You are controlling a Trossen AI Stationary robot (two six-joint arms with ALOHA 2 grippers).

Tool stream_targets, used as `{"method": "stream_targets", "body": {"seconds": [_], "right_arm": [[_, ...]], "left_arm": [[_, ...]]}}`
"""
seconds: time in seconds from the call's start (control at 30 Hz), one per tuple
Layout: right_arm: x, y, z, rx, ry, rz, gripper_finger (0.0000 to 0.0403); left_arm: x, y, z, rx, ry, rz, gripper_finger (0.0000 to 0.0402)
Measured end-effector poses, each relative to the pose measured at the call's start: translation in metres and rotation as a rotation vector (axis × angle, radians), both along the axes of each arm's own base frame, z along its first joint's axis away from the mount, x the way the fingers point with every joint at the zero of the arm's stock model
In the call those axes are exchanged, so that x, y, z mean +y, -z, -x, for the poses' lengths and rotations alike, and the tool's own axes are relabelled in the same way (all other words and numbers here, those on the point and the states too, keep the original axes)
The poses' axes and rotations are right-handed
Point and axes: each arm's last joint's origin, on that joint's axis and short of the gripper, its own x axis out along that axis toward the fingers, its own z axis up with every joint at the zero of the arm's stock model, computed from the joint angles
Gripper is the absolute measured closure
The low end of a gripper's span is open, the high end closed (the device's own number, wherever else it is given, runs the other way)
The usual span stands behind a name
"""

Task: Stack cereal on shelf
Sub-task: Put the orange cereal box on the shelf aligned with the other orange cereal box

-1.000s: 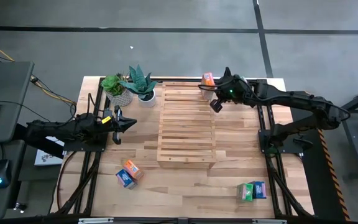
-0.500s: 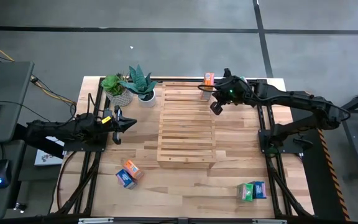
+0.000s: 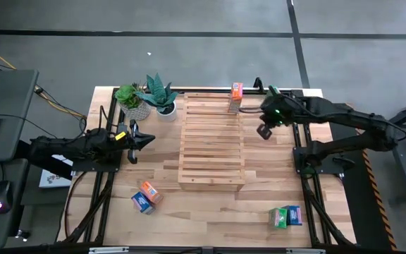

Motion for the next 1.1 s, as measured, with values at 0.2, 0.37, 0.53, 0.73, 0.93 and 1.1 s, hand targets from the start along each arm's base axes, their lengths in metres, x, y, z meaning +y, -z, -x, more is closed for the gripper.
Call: {"method": "stream_targets", "body": {"seconds": [0.2, 0.37, 0.53, 0.73, 0.93, 1.1], "right_arm": [[0.028, 0.038, 0.022, -0.292, -0.117, 0.024, 0.0403], [0.043, 0.070, 0.026, -0.625, -0.226, 0.066, 0.0403], [0.049, 0.077, 0.025, -0.950, -0.305, 0.199, 0.0403], [0.049, 0.072, 0.028, -1.102, -0.320, 0.288, 0.0403], [0.049, 0.069, 0.028, -1.108, -0.324, 0.301, 0.0403], [0.049, 0.070, 0.028, -1.106, -0.326, 0.303, 0.0403]], "left_arm": [[0.000, 0.000, 0.000, 0.000, 0.000, 0.000, 0.0398], [0.000, 0.000, 0.000, 0.000, 0.000, 0.000, 0.0398], [0.000, 0.000, 0.000, 0.000, 0.000, -0.002, 0.0398], [0.003, -0.001, 0.001, 0.024, -0.106, -0.132, 0.0398], [0.003, -0.008, 0.002, -0.080, -0.087, -0.007, 0.0398], [0.001, -0.022, 0.005, -0.237, -0.037, 0.034, 0.0396]]}}
